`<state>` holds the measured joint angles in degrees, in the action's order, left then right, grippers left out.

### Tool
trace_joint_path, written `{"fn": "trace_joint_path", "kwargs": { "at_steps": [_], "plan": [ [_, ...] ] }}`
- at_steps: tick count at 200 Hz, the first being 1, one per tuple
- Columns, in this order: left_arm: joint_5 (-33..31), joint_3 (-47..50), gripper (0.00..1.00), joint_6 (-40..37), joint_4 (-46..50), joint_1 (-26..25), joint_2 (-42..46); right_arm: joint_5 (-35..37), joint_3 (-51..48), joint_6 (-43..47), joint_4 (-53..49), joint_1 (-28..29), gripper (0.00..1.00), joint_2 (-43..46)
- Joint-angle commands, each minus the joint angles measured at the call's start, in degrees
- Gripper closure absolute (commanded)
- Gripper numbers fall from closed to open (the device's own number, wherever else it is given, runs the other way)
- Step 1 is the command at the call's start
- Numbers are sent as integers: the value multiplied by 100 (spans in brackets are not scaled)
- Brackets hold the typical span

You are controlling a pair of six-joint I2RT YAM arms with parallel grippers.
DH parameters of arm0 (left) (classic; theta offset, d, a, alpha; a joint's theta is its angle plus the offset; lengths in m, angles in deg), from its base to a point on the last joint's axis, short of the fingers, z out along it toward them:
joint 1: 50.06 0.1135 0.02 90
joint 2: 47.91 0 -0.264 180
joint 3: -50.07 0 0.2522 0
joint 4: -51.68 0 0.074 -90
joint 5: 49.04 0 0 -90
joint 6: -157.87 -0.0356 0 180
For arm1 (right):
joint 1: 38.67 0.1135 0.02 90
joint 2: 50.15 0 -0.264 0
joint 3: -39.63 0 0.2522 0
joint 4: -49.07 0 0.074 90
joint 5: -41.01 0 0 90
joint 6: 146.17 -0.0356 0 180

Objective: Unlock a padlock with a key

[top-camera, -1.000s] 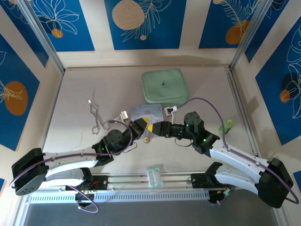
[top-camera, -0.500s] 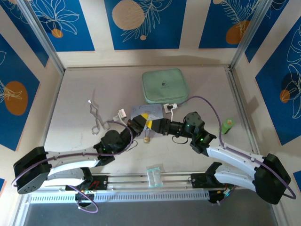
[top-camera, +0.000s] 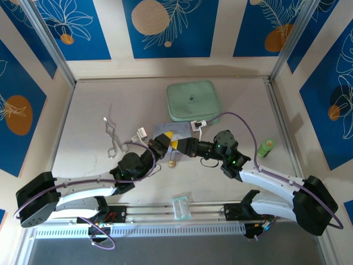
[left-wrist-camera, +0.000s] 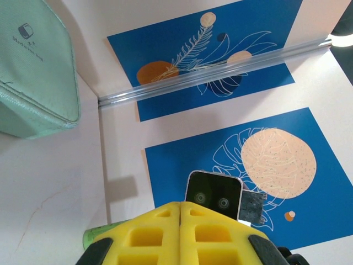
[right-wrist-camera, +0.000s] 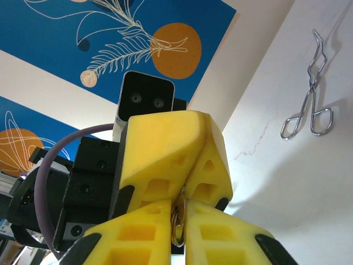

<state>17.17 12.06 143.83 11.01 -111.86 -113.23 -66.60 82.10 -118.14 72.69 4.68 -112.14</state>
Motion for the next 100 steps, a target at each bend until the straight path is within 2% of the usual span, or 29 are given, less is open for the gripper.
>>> {"fn": "trace_joint_path", "kwargs": {
  "at_steps": [1,15,30,52,68,100],
  "plan": [
    [-50,-36,100,13,-12,-78,-40,-51,-93,29,287,-33,90,47],
    [-30,-50,100,30,12,-78,-82,-49,-128,29,279,-59,100,47],
    [-20,-19,100,-50,-26,-78,-86,-96,-163,28,220,-122,100,65],
    [-120,44,70,-331,208,-53,125,-243,-156,175,-219,-242,100,188],
    [-64,-138,60,-462,1322,24,511,-420,-82,338,-734,-339,100,282],
    [508,-1061,57,-929,4207,381,897,-880,3,431,-1148,-540,100,302]
  ]
}}
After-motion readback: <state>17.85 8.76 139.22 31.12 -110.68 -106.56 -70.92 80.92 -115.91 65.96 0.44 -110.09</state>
